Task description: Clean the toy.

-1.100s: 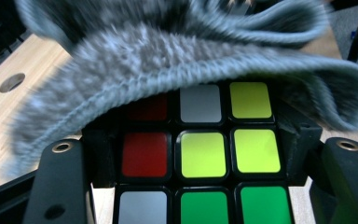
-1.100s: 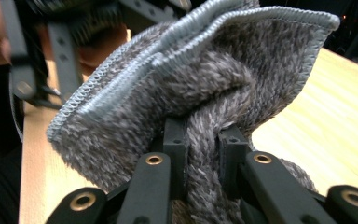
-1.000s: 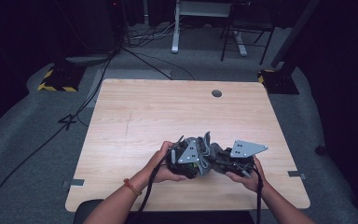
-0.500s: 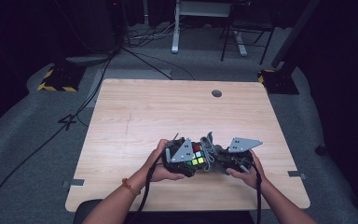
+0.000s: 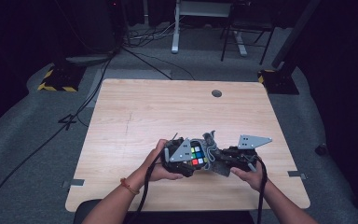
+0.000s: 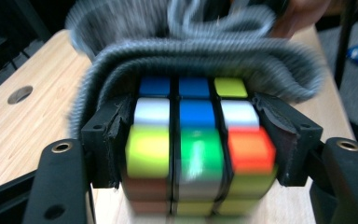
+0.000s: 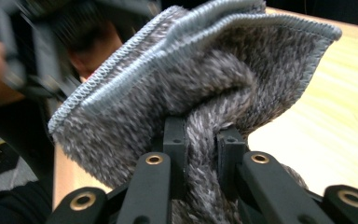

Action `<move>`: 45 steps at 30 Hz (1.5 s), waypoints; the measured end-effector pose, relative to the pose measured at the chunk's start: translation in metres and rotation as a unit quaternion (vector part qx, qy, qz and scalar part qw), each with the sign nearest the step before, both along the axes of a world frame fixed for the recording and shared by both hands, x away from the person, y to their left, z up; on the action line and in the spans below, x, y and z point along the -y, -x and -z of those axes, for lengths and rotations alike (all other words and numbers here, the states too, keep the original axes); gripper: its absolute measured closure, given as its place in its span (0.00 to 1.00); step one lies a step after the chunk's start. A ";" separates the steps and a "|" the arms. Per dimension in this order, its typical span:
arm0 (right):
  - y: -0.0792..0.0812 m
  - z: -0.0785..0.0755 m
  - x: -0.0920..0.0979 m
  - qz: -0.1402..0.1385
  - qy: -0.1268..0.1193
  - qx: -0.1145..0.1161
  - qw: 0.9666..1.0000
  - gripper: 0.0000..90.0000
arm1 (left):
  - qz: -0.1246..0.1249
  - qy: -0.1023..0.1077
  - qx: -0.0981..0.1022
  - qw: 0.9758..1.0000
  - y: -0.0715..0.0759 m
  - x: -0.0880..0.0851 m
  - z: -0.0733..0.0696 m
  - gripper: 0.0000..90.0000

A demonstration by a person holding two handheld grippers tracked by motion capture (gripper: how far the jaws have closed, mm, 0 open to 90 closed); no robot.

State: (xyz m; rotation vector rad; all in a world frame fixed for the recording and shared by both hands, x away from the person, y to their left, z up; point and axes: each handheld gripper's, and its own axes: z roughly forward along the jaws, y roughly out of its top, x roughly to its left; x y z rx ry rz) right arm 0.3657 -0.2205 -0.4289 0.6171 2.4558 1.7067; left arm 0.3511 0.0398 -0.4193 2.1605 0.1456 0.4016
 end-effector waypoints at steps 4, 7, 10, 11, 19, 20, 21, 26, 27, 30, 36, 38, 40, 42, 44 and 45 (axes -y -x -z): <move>0.008 -0.007 -0.006 0.000 0.024 0.031 0.999 0.88 | -0.002 -0.016 0.004 1.000 0.001 0.006 0.004 0.37; 0.006 -0.007 -0.005 0.003 0.024 0.032 0.999 0.88 | -0.001 -0.008 -0.004 1.000 -0.001 0.004 0.004 0.37; 0.005 -0.004 -0.005 0.016 0.044 0.046 0.998 0.88 | -0.006 0.004 -0.006 1.000 -0.001 0.002 0.001 0.38; 0.005 -0.004 -0.005 0.016 0.044 0.046 0.998 0.88 | -0.006 0.004 -0.006 1.000 -0.001 0.002 0.001 0.38; -0.008 0.020 -0.005 0.030 0.113 0.020 0.993 0.87 | -0.005 0.027 -0.005 1.000 -0.001 -0.005 -0.007 0.38; -0.010 0.022 -0.006 0.028 0.111 0.010 0.993 0.87 | -0.005 0.028 -0.006 1.000 -0.001 -0.005 -0.008 0.38; -0.010 0.022 -0.006 0.028 0.111 0.010 0.993 0.87 | -0.005 0.028 -0.006 1.000 -0.001 -0.005 -0.008 0.38; -0.004 0.009 -0.004 0.014 0.065 0.015 0.998 0.88 | -0.002 0.013 -0.009 1.000 -0.001 -0.001 -0.003 0.38; -0.003 0.007 -0.004 0.014 0.060 0.016 0.998 0.88 | -0.001 0.010 -0.009 1.000 -0.001 0.000 -0.002 0.38; 0.003 -0.001 -0.005 0.015 0.051 0.033 0.998 0.88 | 0.002 0.011 -0.009 1.000 -0.001 0.000 -0.002 0.38; 0.006 -0.006 -0.006 0.016 0.051 0.047 0.997 0.87 | 0.001 0.013 -0.008 1.000 0.000 0.000 -0.003 0.38; 0.003 -0.001 -0.005 0.022 0.067 0.043 0.997 0.87 | 0.003 0.023 -0.010 1.000 0.000 -0.002 -0.006 0.38; -0.001 0.007 -0.006 0.026 0.083 0.031 0.996 0.87 | 0.004 0.033 -0.006 0.999 0.001 -0.004 -0.010 0.38; -0.005 0.015 -0.007 0.027 0.105 0.025 0.994 0.87 | 0.005 0.038 -0.007 0.999 0.001 -0.005 -0.011 0.38; -0.008 0.021 -0.008 0.027 0.110 0.015 0.994 0.87 | 0.007 0.044 -0.003 0.999 0.002 -0.007 -0.014 0.38; -0.009 0.026 -0.011 0.023 0.119 0.003 0.993 0.87 | 0.008 0.048 -0.006 0.999 0.002 -0.007 -0.014 0.38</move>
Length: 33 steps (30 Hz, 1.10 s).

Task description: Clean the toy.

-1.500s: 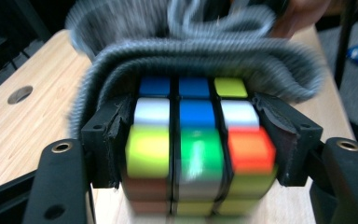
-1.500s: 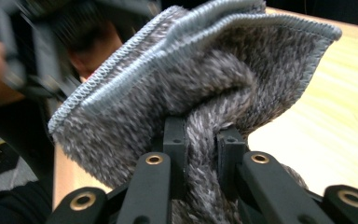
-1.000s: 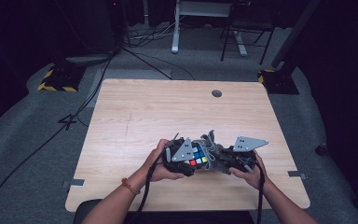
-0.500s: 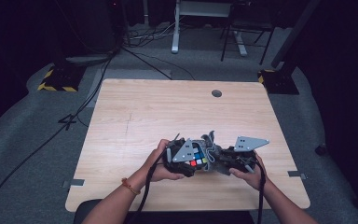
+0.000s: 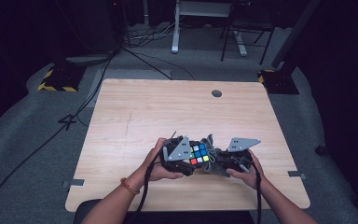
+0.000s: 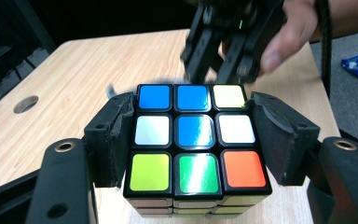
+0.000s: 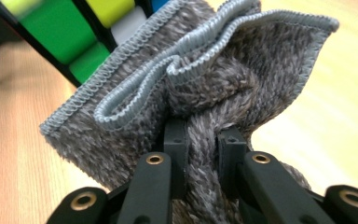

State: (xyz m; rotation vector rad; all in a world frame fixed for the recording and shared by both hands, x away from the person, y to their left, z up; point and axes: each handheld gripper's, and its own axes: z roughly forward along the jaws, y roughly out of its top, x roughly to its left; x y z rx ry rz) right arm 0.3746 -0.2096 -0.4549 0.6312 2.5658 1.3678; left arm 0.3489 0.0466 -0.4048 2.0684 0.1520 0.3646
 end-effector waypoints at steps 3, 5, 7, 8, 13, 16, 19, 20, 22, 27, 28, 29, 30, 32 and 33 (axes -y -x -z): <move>0.001 0.000 -0.001 -0.006 -0.005 -0.003 1.000 0.87 | 0.002 0.004 -0.002 1.000 0.000 0.000 0.000 0.38; 0.002 -0.004 0.000 -0.010 -0.022 -0.004 1.000 0.88 | 0.003 0.003 -0.002 1.000 -0.001 0.000 0.002 0.38; 0.002 -0.005 0.002 -0.013 -0.026 -0.002 1.000 0.88 | 0.004 -0.003 -0.007 1.000 -0.002 0.000 0.003 0.38; 0.003 -0.007 0.004 -0.018 -0.041 -0.005 0.999 0.88 | 0.004 -0.003 -0.007 1.000 -0.002 0.000 0.003 0.38; 0.007 -0.020 0.006 -0.025 -0.065 0.006 0.998 0.88 | 0.000 -0.044 0.007 0.999 0.000 0.009 0.013 0.38; 0.010 -0.024 0.009 -0.021 -0.076 0.010 0.997 0.88 | -0.003 -0.046 0.005 0.999 -0.001 0.011 0.013 0.38; 0.011 -0.026 0.008 -0.022 -0.081 0.016 0.996 0.88 | 0.000 -0.037 0.001 0.999 -0.001 0.009 0.011 0.38; 0.011 -0.027 0.008 -0.020 -0.081 0.018 0.996 0.88 | 0.001 -0.030 0.003 1.000 -0.002 0.006 0.008 0.38; 0.011 -0.027 0.008 -0.017 -0.078 0.017 0.997 0.88 | -0.001 -0.017 0.005 1.000 0.000 0.004 0.005 0.38; 0.003 -0.010 0.004 -0.010 -0.055 -0.005 0.998 0.88 | -0.002 -0.010 0.012 1.000 0.002 0.002 0.001 0.38; 0.004 -0.012 0.004 -0.013 -0.057 -0.002 0.998 0.88 | -0.004 -0.014 0.013 1.000 0.001 0.002 0.001 0.38; 0.006 -0.015 0.004 -0.015 -0.064 0.002 0.998 0.88 | -0.004 -0.014 0.013 1.000 0.001 0.002 0.001 0.38; 0.006 -0.015 0.004 -0.015 -0.064 0.002 0.998 0.88 | -0.005 -0.018 0.010 1.000 0.000 0.003 0.003 0.38; 0.013 -0.024 0.003 -0.015 -0.069 0.024 0.997 0.88 | -0.005 -0.021 0.009 1.000 -0.001 0.004 0.005 0.38; 0.015 -0.025 0.004 -0.014 -0.071 0.028 0.997 0.88 | -0.006 -0.023 0.009 1.000 -0.001 0.005 0.005 0.38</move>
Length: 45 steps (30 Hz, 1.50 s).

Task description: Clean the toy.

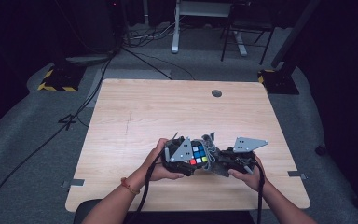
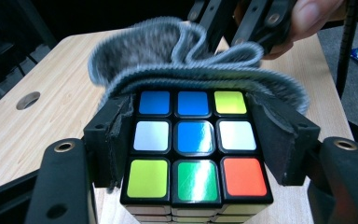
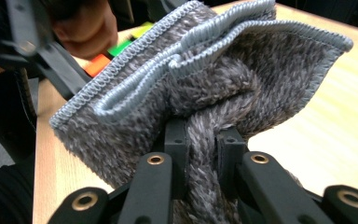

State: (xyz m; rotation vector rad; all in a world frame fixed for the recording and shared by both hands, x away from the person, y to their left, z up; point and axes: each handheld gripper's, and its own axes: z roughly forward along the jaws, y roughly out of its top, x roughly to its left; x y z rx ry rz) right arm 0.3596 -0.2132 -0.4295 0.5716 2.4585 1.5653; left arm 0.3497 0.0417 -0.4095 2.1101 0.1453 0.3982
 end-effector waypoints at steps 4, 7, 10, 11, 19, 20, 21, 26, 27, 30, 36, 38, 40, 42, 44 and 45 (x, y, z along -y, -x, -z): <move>0.004 -0.007 0.000 -0.002 -0.008 0.017 1.000 0.88 | -0.001 -0.017 0.006 1.000 0.001 0.003 0.002 0.37; 0.008 -0.013 -0.002 -0.008 -0.011 0.028 1.000 0.88 | 0.000 -0.037 0.004 0.999 0.001 0.008 0.006 0.37; 0.008 -0.013 -0.003 -0.012 -0.013 0.030 0.999 0.88 | 0.001 -0.043 0.001 0.999 0.000 0.009 0.008 0.38; 0.008 -0.013 -0.003 -0.012 -0.013 0.030 0.999 0.88 | 0.001 -0.043 0.001 0.999 0.000 0.009 0.008 0.38; -0.009 0.003 0.012 0.026 0.012 0.005 1.000 0.88 | -0.006 0.001 0.007 1.000 0.000 -0.003 -0.005 0.38; -0.013 0.008 0.012 0.025 0.017 -0.010 1.000 0.88 | -0.006 0.005 0.010 1.000 0.001 -0.004 -0.007 0.38; -0.018 0.016 0.011 0.025 0.033 -0.022 0.999 0.88 | -0.004 0.007 0.011 1.000 0.001 -0.005 -0.008 0.38; -0.021 0.024 0.004 0.014 0.050 -0.039 0.998 0.88 | 0.000 0.017 0.018 1.000 0.004 -0.006 -0.011 0.38; -0.022 0.028 0.002 0.007 0.049 -0.051 0.997 0.88 | 0.002 0.020 0.017 1.000 0.005 -0.006 -0.011 0.38; -0.023 0.031 0.001 -0.008 0.031 -0.065 0.997 0.88 | 0.005 0.025 0.016 1.000 0.004 -0.006 -0.011 0.38; -0.022 0.028 0.004 -0.034 -0.013 -0.082 0.996 0.88 | 0.010 0.025 0.014 1.000 0.003 -0.006 -0.008 0.38; -0.021 0.026 0.008 -0.033 -0.027 -0.081 0.996 0.88 | 0.008 0.025 0.010 1.000 0.002 -0.007 -0.008 0.37; -0.021 0.025 0.008 -0.033 -0.031 -0.077 0.996 0.88 | 0.001 0.023 0.008 1.000 0.000 -0.008 -0.007 0.37; -0.018 0.019 0.010 -0.032 -0.038 -0.068 0.996 0.88 | -0.006 0.023 0.000 1.000 -0.003 -0.009 -0.004 0.36; -0.016 0.017 0.009 -0.037 -0.045 -0.065 0.996 0.88 | -0.023 0.002 0.005 1.000 -0.005 -0.005 0.000 0.30; -0.016 0.017 0.009 -0.037 -0.045 -0.065 0.996 0.88 | -0.023 0.002 0.005 1.000 -0.005 -0.005 0.000 0.29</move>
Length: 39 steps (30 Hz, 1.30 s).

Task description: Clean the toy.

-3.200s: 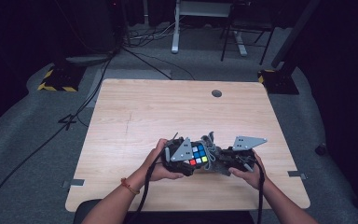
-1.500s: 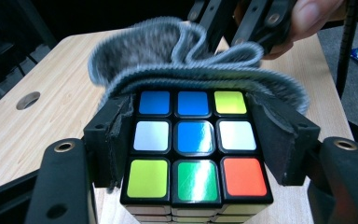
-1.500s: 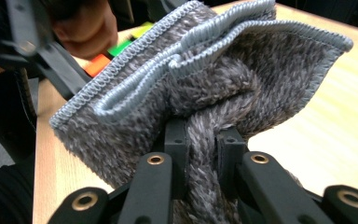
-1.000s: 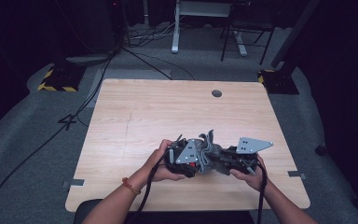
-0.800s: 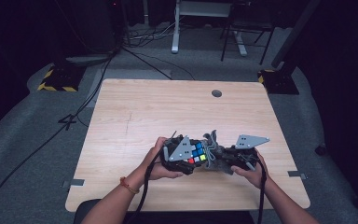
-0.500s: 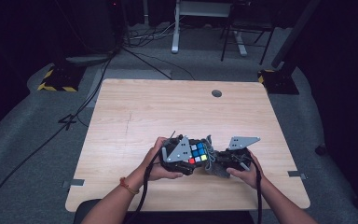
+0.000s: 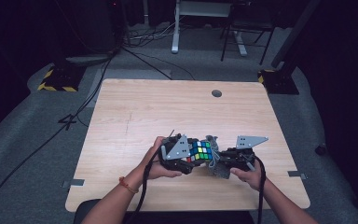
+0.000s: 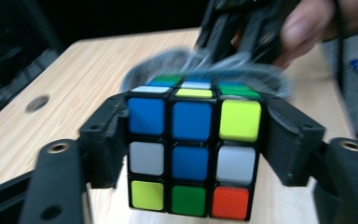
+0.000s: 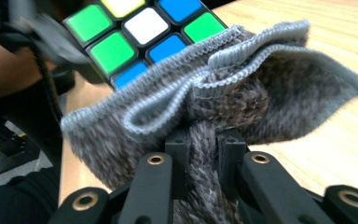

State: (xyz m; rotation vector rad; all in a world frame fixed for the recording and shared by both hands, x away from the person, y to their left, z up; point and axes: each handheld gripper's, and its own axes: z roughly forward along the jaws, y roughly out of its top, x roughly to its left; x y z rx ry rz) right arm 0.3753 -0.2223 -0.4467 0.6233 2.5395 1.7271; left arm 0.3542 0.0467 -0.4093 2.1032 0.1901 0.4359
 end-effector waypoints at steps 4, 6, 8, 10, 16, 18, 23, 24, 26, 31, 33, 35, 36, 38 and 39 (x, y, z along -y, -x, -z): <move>0.003 0.000 -0.004 -0.003 0.017 0.010 1.000 0.88 | 0.007 -0.002 -0.006 1.000 -0.001 0.000 0.001 0.30; 0.003 -0.001 -0.003 0.002 0.015 0.012 1.000 0.88 | 0.019 0.005 -0.016 1.000 -0.002 -0.003 0.000 0.32; 0.003 -0.001 -0.002 0.007 0.020 0.016 1.000 0.88 | 0.025 0.009 -0.021 0.999 -0.003 -0.005 0.000 0.35; 0.001 -0.001 0.000 0.010 0.017 0.014 1.000 0.88 | 0.032 0.012 -0.024 0.999 -0.003 -0.006 -0.001 0.36; -0.004 0.000 0.004 0.014 0.014 0.003 1.000 0.88 | 0.036 -0.003 -0.031 0.999 -0.003 -0.002 0.003 0.37; -0.006 -0.001 0.005 0.019 0.011 0.001 1.000 0.88 | 0.029 0.007 -0.039 0.999 -0.005 -0.002 0.004 0.36; -0.004 -0.006 0.006 0.029 0.008 0.017 0.999 0.88 | 0.022 0.003 -0.040 0.999 -0.007 0.001 0.007 0.34; -0.004 -0.006 0.006 0.029 0.008 0.017 0.999 0.88 | 0.019 0.000 -0.042 0.999 -0.007 0.001 0.007 0.34; -0.001 -0.011 0.007 0.034 0.001 0.037 0.999 0.88 | 0.023 -0.017 -0.042 0.999 -0.008 0.004 0.010 0.36; 0.002 -0.017 0.006 0.036 0.007 0.056 0.998 0.88 | 0.023 -0.037 -0.025 0.999 -0.003 0.011 0.012 0.37; 0.001 -0.015 0.007 0.036 -0.002 0.051 0.998 0.88 | 0.023 -0.033 -0.026 0.999 -0.003 0.010 0.011 0.37; 0.002 -0.015 0.006 0.038 0.004 0.054 0.998 0.88 | 0.020 -0.033 -0.022 0.999 -0.002 0.009 0.010 0.37; 0.002 -0.015 0.006 0.038 0.004 0.054 0.998 0.88 | 0.021 -0.030 -0.020 0.999 -0.002 0.008 0.009 0.37; 0.002 -0.012 0.004 0.039 0.023 0.056 0.997 0.88 | 0.018 -0.024 -0.018 0.999 -0.002 0.006 0.006 0.37; 0.002 -0.010 0.003 0.041 0.033 0.055 0.997 0.88 | 0.018 -0.018 -0.019 1.000 -0.003 0.004 0.004 0.37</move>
